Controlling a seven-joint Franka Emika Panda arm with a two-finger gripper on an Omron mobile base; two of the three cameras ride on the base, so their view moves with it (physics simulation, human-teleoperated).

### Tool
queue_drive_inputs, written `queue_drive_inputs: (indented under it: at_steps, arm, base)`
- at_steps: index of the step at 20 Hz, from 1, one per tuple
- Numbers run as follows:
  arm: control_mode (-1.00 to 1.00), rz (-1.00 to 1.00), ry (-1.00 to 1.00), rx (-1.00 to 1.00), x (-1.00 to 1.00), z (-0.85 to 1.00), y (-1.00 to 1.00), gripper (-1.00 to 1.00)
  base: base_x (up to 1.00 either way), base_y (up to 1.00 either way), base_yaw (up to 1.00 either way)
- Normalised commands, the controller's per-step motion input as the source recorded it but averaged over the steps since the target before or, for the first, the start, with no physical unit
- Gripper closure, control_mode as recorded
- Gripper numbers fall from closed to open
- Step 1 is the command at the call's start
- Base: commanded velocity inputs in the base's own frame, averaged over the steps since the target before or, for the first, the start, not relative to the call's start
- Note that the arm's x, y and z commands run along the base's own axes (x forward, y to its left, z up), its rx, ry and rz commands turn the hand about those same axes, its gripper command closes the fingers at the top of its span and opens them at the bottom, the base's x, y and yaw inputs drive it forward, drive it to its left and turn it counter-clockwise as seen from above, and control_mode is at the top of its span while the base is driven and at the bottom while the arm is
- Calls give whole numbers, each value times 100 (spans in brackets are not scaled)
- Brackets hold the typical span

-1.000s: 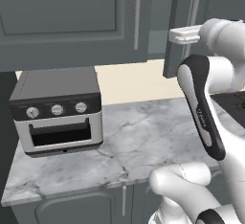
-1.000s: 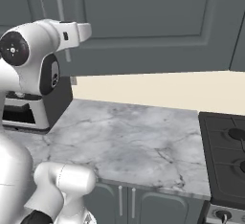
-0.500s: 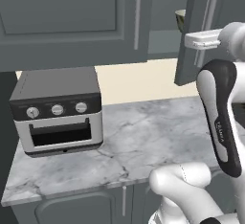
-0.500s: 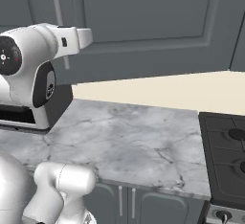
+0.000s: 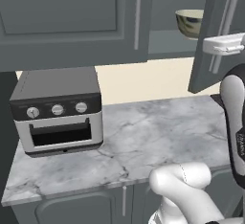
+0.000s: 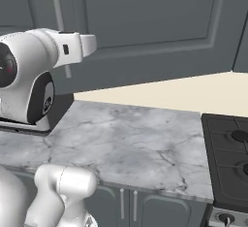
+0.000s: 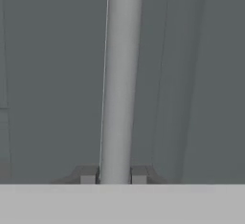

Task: Move the bowls from the cabinet to the plates on the dining table.

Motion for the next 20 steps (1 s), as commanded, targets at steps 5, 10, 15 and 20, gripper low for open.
queue_drive_inputs:
  at_steps: [5, 10, 15, 20]
  arm:
    - [-100, 0, 2, 0, -47, 0, -29, 100]
    - [-100, 0, 0, 0, -33, 0, -21, 100]
    - [-100, 0, 0, 0, -5, 0, -3, -100]
    - [-100, 0, -2, 0, -15, 1, 0, -100]
  base:
    - [0, 0, 0]
    - [0, 0, 0]
    - [0, 0, 0]
    - [0, 0, 0]
